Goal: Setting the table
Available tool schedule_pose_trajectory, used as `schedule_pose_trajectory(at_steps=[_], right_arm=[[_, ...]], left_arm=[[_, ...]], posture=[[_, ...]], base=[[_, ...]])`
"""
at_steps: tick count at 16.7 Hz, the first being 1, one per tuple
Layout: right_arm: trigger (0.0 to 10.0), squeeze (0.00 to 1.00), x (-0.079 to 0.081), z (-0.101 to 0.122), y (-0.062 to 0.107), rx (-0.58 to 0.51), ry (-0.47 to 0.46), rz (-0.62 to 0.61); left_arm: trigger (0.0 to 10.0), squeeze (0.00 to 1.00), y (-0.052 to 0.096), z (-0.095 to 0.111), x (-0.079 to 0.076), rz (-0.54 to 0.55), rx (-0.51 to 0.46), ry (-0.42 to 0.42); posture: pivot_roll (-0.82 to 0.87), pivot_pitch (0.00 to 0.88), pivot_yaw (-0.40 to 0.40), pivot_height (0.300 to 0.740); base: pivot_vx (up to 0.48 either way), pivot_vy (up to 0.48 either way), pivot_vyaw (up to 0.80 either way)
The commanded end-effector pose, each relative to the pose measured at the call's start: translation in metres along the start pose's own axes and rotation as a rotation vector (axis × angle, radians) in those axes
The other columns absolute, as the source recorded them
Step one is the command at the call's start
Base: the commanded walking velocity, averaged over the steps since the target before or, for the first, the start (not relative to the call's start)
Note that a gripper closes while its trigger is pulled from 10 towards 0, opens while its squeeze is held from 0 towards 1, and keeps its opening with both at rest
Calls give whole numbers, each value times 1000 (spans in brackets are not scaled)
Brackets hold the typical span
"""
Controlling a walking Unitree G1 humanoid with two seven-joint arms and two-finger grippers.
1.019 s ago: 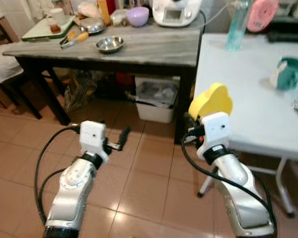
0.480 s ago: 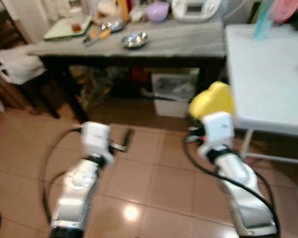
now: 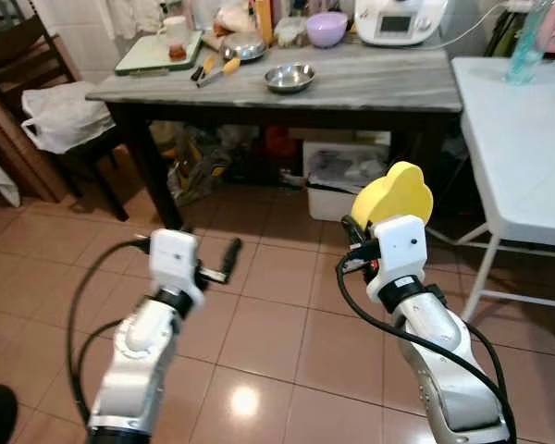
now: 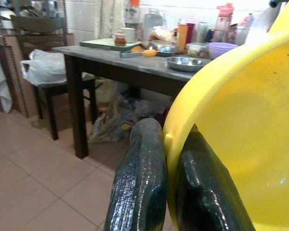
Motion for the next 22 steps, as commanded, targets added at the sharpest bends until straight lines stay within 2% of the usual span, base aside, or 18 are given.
schedule_pose_trajectory(at_steps=[1,22], right_arm=[[10000,0,0,6,0,-26,7,-1],[10000,0,1,7,-2,-32,33,7]], left_arm=[[10000,0,0,6,2,-1,-28,-13],[10000,0,-4,6,-7,-37,-28,1]], posture=[[-61,73,96,740],[-66,61,102,740]], base=[[465,0,0],[479,0,0]])
Point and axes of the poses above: a point about 5 cm out from each wrist's last joint towards the gripper, its own y axis pointing back from the gripper into the wrist, its own z axis along the axis of the wrist's last joint, x = y × z, the point moved 2 cm from there along -y, pointing out of the wrist towards the gripper, and after that the axes turned 13 degrees about -y, right-handed, at the moved point
